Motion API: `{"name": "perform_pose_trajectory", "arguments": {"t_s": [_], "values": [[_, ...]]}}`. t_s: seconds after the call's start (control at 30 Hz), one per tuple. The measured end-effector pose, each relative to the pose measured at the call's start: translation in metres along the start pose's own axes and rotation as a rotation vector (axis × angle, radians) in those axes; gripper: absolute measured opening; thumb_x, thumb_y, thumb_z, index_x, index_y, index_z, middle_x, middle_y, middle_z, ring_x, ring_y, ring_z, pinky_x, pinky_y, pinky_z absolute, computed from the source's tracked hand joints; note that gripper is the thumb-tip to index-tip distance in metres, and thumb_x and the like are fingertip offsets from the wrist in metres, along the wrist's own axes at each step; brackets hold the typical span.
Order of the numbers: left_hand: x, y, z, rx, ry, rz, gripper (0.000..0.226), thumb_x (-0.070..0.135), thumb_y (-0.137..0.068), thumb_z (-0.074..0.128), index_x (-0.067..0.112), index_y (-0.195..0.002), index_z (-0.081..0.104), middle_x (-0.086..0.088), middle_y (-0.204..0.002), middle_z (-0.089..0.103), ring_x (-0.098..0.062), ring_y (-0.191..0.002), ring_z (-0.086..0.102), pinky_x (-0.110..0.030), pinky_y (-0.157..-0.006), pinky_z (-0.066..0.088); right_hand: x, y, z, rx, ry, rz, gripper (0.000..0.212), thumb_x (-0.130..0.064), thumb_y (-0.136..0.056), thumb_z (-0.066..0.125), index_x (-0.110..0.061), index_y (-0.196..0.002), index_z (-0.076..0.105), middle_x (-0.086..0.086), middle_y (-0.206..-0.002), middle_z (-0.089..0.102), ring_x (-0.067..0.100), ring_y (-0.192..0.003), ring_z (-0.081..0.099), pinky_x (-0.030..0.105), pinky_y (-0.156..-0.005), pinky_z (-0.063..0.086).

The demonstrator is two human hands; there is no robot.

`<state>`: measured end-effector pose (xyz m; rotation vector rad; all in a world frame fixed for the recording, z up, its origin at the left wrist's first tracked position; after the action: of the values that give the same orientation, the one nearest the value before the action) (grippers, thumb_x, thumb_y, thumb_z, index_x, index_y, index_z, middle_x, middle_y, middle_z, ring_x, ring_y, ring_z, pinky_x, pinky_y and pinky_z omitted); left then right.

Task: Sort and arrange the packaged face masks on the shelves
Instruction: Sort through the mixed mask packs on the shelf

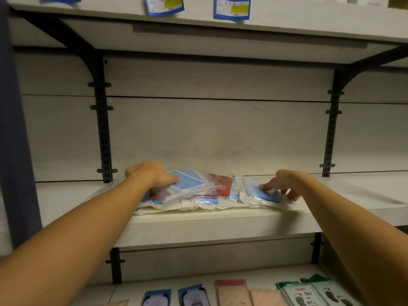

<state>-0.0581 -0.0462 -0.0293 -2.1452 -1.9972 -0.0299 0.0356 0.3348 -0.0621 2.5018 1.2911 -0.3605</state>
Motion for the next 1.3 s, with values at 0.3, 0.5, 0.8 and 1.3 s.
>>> {"name": "perform_pose_trajectory", "arguments": {"t_s": [0.3,0.5,0.8,1.3], "values": [[0.003,0.016,-0.009,-0.19,0.13,-0.072,0.038,0.034,-0.096,0.068,0.002,-0.118,0.065,-0.017,-0.106,0.067,-0.028,-0.08,0.061,-0.038,-0.077,0.053,-0.011,0.002,-0.003,-0.041,-0.051,-0.047,0.063,-0.045,-0.084,0.079,-0.008,-0.128,0.053,0.013,-0.121,0.061,0.031,-0.101,0.066,0.043,-0.095,0.057],[-0.003,0.031,-0.017,-0.232,-0.002,-0.109,0.058,0.035,-0.1,0.06,-0.001,-0.144,0.048,-0.015,-0.148,0.05,-0.033,-0.13,0.053,-0.037,-0.1,0.044,-0.044,0.014,-0.012,0.174,0.106,-0.152,0.044,-0.036,-0.083,0.074,-0.011,-0.117,0.062,0.006,-0.103,0.056,0.029,-0.097,0.058,0.035,-0.091,0.054],[-0.039,0.029,-0.022,-0.117,0.141,-0.176,0.061,0.033,-0.09,0.075,0.001,-0.138,0.053,-0.015,-0.139,0.057,-0.03,-0.121,0.059,-0.037,-0.102,0.05,-0.111,0.014,0.022,0.062,-0.192,-0.269,0.049,-0.054,-0.083,0.076,-0.007,-0.086,0.062,0.011,-0.088,0.072,0.027,-0.081,0.071,0.038,-0.083,0.061],[-0.094,0.022,-0.019,0.104,0.814,-0.365,0.037,-0.011,-0.067,0.085,-0.002,-0.092,0.06,-0.02,-0.093,0.067,-0.034,-0.086,0.069,-0.042,-0.081,0.059,-0.158,0.009,0.044,-0.018,-0.329,-0.307,0.016,-0.015,-0.09,0.074,-0.002,-0.087,0.065,0.013,-0.079,0.064,0.023,-0.062,0.059,0.027,-0.052,0.048]]}}
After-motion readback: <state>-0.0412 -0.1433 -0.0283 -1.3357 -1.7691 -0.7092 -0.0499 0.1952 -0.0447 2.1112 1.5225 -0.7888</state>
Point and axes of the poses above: each hand's wrist, its own y-axis away from the middle knuckle, its own z-axis out of the palm, x = y × z, the point moved 6 cm from there along -y, towards the middle knuckle
